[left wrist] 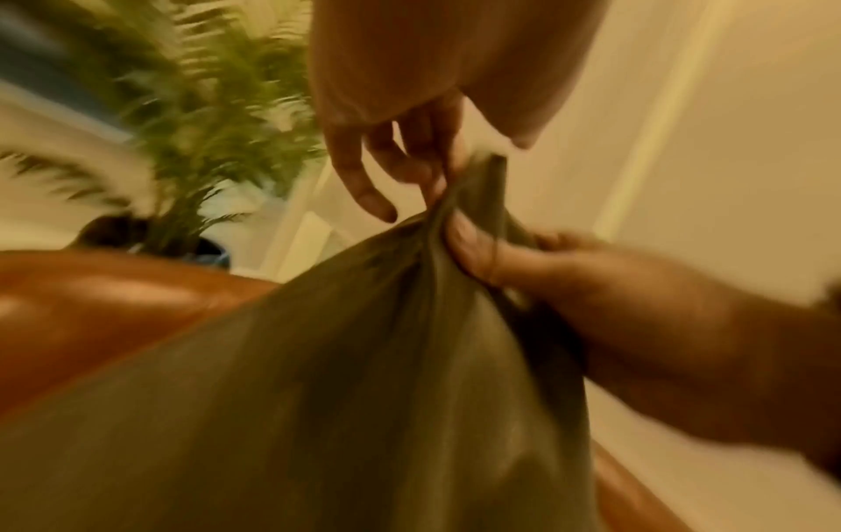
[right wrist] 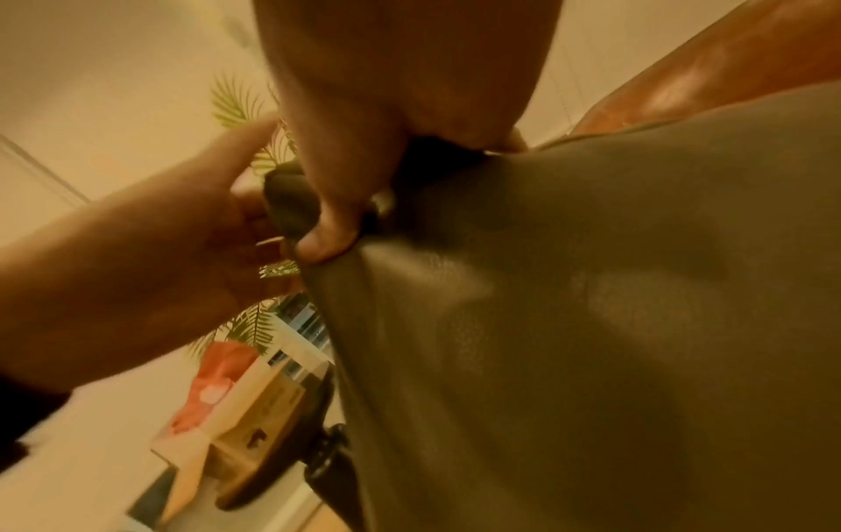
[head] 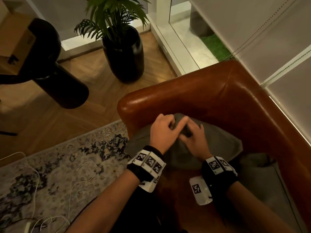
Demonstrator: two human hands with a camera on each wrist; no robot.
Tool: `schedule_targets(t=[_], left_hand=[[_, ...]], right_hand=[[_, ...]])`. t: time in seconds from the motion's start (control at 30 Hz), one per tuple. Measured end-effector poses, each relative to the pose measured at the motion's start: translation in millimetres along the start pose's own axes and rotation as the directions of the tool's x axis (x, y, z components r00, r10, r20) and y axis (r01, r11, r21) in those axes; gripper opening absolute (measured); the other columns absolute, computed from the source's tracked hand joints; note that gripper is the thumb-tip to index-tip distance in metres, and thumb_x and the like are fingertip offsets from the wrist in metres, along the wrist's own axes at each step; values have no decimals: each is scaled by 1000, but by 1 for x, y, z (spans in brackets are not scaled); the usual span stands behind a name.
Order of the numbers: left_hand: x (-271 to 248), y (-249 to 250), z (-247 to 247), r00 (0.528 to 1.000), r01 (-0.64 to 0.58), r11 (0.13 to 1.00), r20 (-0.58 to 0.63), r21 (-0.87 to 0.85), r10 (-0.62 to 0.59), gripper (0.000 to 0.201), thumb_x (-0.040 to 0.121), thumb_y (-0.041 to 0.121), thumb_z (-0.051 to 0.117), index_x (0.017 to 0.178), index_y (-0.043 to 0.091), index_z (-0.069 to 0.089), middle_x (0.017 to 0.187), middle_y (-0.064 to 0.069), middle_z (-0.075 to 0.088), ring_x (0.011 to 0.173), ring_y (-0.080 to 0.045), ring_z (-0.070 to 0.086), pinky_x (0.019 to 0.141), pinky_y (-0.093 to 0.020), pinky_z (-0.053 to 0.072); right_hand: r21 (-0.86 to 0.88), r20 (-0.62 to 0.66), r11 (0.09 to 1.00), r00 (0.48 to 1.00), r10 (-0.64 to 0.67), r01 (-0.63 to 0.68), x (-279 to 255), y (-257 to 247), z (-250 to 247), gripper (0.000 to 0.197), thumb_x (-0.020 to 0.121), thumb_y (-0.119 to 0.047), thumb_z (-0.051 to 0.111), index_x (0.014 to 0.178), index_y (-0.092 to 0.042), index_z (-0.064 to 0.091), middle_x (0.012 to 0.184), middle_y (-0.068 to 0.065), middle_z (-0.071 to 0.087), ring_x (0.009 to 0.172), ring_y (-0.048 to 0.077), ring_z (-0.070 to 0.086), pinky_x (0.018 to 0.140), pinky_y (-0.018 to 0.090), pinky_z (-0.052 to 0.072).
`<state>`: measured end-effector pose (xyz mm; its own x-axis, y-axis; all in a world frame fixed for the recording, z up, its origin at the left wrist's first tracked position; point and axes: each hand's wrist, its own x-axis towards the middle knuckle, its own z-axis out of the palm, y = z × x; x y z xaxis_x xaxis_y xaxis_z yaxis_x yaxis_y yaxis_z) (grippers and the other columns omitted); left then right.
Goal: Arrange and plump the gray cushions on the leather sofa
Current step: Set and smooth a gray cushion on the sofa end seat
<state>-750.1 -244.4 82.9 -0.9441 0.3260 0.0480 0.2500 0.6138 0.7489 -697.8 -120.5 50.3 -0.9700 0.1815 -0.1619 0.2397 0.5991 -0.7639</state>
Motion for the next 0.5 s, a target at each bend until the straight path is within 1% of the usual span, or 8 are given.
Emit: schedule_targets(t=[0.07,0.17,0.2,0.23,0.3,0.33,0.4,0.5], left_hand=[[2,-20,-11,996,57,978,-51,-203,-68,48,87,54,36,76,15,61,76,4,59,85,-14,52,80,-27,39],[-2,-105,-32,920,325,939,-191,-115,-342,43,96,41,36,116,10,58,122,-12,58,118,-28,48,104,-42,35],[-7,-138,-40,834,534,845,-147,-27,-531,47,98,40,33,127,8,50,134,-17,49,128,-33,41,109,-47,29],[-13,-178,-44,704,710,703,-71,34,-707,54,99,43,27,137,7,40,145,-20,37,135,-36,31,113,-49,22],[-23,-226,-57,449,892,451,59,31,-891,66,96,54,21,143,9,31,152,-19,27,139,-38,25,116,-50,18],[-25,-231,-64,410,912,405,137,-62,-902,71,92,61,25,139,9,39,148,-17,35,135,-38,34,113,-51,25],[-23,-222,-75,389,890,292,248,-352,-887,78,78,73,44,118,8,56,129,-10,55,116,-34,52,100,-49,42],[-7,-188,-86,559,795,447,209,-410,-802,74,76,73,47,104,7,63,112,-13,64,104,-31,59,90,-40,47]], right_hand=[[36,-145,999,989,19,-14,1,-3,-2,28,85,-25,65,112,-20,67,125,5,64,124,20,52,115,51,15],[170,-167,985,986,-8,37,-5,-18,-11,6,84,-24,66,85,-22,72,94,7,74,89,6,63,106,54,32],[235,-181,971,983,0,43,-8,-24,-18,10,84,-25,67,80,-17,72,84,8,73,81,8,64,101,54,39],[309,-196,951,980,29,34,-11,-29,-27,16,83,-27,67,79,-12,71,80,8,72,80,14,66,94,52,46],[465,-190,885,978,90,9,-15,-30,-51,16,81,-25,68,83,-9,72,82,2,74,86,17,69,83,41,54],[533,-168,846,979,113,-6,-16,-27,-64,13,78,-26,69,84,-15,73,84,-3,75,88,14,69,82,33,55],[638,-131,768,977,167,-46,-15,-16,-81,19,71,-34,71,86,-22,74,91,-6,75,95,13,67,84,28,54],[686,-191,717,920,342,-124,-6,25,-85,23,82,-28,67,101,-15,69,103,1,72,98,13,67,85,25,54]])
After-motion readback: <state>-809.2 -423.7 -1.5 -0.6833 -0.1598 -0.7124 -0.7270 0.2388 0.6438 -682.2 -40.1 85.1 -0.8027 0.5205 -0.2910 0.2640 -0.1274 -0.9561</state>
